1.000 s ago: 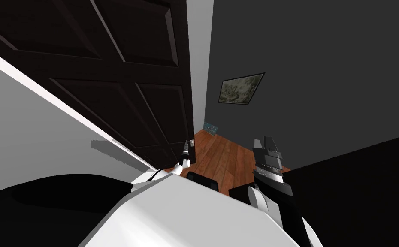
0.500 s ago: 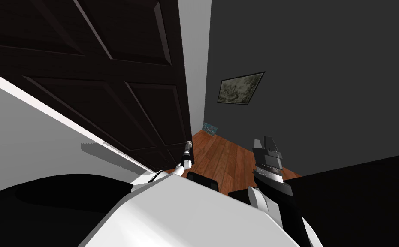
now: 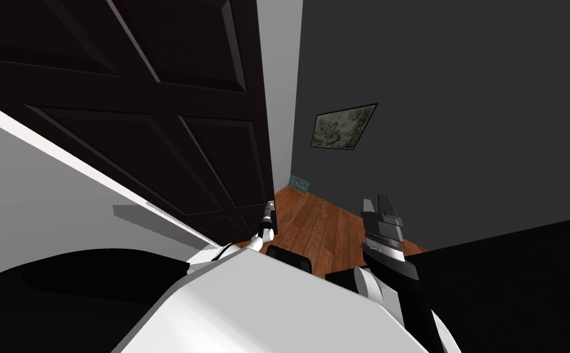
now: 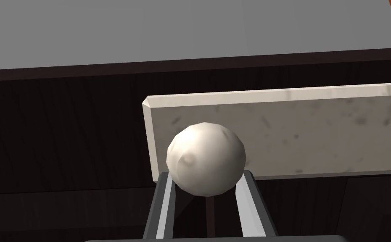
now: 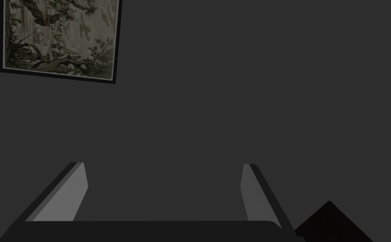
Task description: Push the door open
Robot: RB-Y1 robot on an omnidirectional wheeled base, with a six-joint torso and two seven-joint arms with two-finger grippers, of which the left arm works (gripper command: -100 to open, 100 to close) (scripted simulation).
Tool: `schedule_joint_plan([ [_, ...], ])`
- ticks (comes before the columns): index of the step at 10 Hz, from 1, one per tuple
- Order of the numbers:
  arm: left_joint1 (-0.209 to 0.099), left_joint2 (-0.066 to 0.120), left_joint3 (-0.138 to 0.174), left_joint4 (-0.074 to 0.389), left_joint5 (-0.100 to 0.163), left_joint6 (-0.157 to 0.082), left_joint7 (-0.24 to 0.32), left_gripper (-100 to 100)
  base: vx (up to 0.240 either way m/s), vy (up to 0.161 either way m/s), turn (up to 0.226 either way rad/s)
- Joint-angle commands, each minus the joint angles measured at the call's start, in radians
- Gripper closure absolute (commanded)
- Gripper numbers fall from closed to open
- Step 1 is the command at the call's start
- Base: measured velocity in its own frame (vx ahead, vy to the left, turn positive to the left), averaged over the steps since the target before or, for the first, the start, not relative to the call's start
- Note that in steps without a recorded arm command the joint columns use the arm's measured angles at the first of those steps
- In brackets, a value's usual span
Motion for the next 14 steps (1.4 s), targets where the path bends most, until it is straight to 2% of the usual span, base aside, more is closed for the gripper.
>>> schedule_joint_plan([
  [1,-0.001,0.020,0.016,-0.001,0.020,-0.006,-0.011,100,0.136,-0.040,0.023],
  [2,-0.001,0.020,0.016,0.033,0.020,-0.006,-0.011,100,0.146,-0.032,0.035],
  [3,-0.001,0.020,0.016,0.047,0.020,-0.006,-0.011,100,0.076,-0.001,0.017],
  [6,-0.001,0.020,0.016,-0.001,0.020,-0.006,-0.011,100,0.001,0.009,-0.002],
  [7,-0.001,0.033,0.031,-0.002,0.040,-0.012,-0.022,100,0.116,-0.034,0.019],
  [9,-0.002,0.040,0.049,-0.003,0.063,-0.020,-0.034,100,0.210,-0.019,0.076],
  [10,-0.002,0.040,0.049,-0.003,0.063,-0.020,-0.034,100,0.148,0.006,0.027],
  [11,0.010,0.047,0.014,-0.013,0.101,-0.027,-0.049,-100,0.033,0.023,0.017],
  [14,0.005,0.054,-0.029,-0.007,0.156,-0.052,-0.071,-100,-0.058,0.027,0.005],
])
